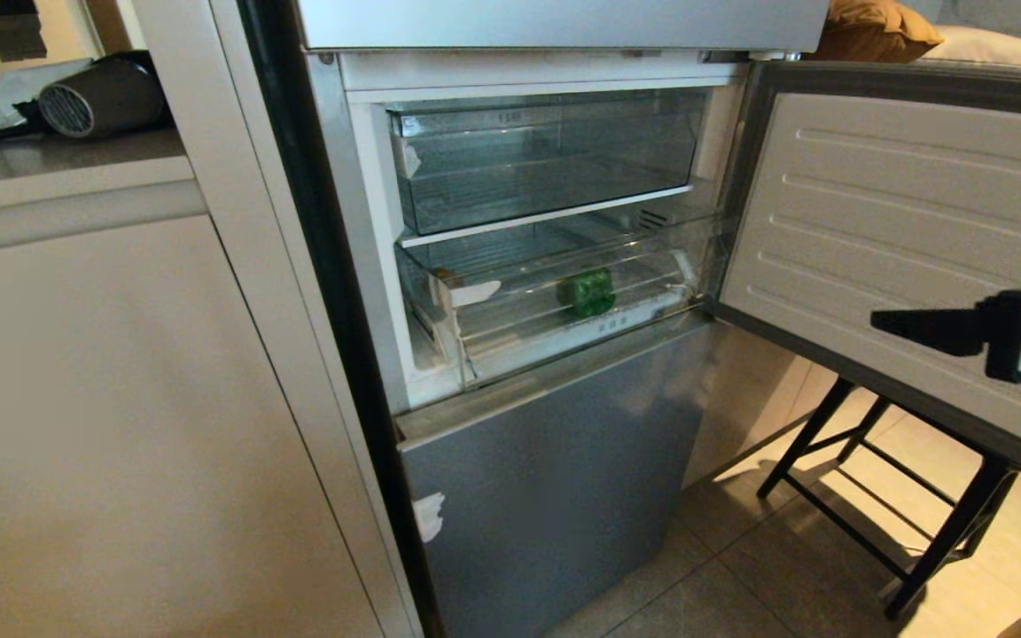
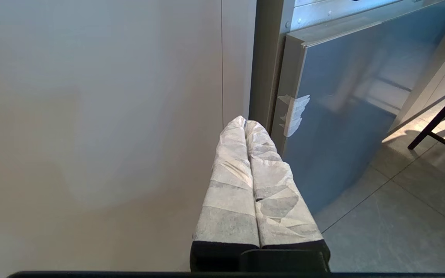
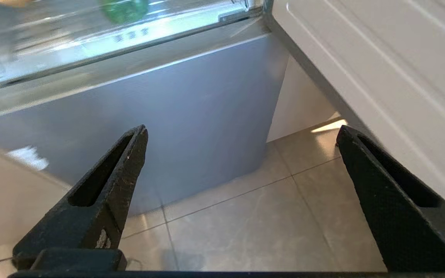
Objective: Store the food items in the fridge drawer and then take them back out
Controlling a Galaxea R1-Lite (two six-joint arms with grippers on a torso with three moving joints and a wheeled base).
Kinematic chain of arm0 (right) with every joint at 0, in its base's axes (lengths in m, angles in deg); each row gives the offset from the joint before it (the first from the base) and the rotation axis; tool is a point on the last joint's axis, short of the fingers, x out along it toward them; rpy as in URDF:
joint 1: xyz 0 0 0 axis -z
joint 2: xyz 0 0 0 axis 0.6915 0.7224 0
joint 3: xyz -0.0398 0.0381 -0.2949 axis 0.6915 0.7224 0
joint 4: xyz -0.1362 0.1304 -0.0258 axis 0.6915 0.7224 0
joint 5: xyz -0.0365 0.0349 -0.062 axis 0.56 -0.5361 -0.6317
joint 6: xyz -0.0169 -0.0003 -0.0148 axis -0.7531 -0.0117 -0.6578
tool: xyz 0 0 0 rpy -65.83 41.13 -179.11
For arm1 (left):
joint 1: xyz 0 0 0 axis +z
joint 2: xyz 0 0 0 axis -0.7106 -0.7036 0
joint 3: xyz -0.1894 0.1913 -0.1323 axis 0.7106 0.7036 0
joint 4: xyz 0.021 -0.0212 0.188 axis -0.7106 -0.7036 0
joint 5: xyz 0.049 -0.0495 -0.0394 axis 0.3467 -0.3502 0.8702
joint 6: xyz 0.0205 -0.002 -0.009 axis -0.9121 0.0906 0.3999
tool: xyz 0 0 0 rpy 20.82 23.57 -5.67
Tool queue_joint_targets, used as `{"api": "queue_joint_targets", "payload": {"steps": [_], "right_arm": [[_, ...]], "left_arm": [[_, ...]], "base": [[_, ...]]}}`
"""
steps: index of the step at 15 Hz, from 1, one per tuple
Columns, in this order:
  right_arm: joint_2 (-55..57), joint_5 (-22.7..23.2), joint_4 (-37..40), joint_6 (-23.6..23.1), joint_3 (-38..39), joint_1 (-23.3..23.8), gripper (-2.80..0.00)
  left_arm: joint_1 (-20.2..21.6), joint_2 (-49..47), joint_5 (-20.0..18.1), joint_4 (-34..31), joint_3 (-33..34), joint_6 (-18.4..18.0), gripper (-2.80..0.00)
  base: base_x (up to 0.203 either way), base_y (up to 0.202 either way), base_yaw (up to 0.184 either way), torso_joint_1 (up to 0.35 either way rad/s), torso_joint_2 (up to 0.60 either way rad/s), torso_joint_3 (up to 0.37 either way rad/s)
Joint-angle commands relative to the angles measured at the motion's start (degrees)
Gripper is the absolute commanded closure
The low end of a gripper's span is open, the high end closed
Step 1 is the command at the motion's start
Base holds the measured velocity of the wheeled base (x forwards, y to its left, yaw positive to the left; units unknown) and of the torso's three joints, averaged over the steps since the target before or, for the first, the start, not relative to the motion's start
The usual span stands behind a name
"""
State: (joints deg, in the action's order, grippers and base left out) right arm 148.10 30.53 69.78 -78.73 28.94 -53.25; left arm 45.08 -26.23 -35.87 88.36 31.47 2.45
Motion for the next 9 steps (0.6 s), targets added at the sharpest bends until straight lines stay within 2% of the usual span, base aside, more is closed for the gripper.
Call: {"api": "queue_joint_targets", "payload": {"steps": [1,6,9], "right_arm": [[-9.9,-0.1,0.0,0.4,4.9,-0.2,-2.80],[-24.1,-0.2,0.2,0.4,20.4,-0.2,-2.80],[-27.9,-0.1,0.2,0.5,25.4,-0.2,-2.80]], "left_arm": [[0.0,0.0,0.0,0.0,0.6,0.1,0.00],[0.0,0.0,0.0,0.0,0.6,0.0,0.00],[0.0,0.0,0.0,0.0,0.6,0.0,0.00]], "base": [[0.000,0.000,0.000,0.000,0.00,0.000],[0.000,0.000,0.000,0.010,-0.02,-0.015],[0.000,0.000,0.000,0.118,-0.37,-0.252]]}}
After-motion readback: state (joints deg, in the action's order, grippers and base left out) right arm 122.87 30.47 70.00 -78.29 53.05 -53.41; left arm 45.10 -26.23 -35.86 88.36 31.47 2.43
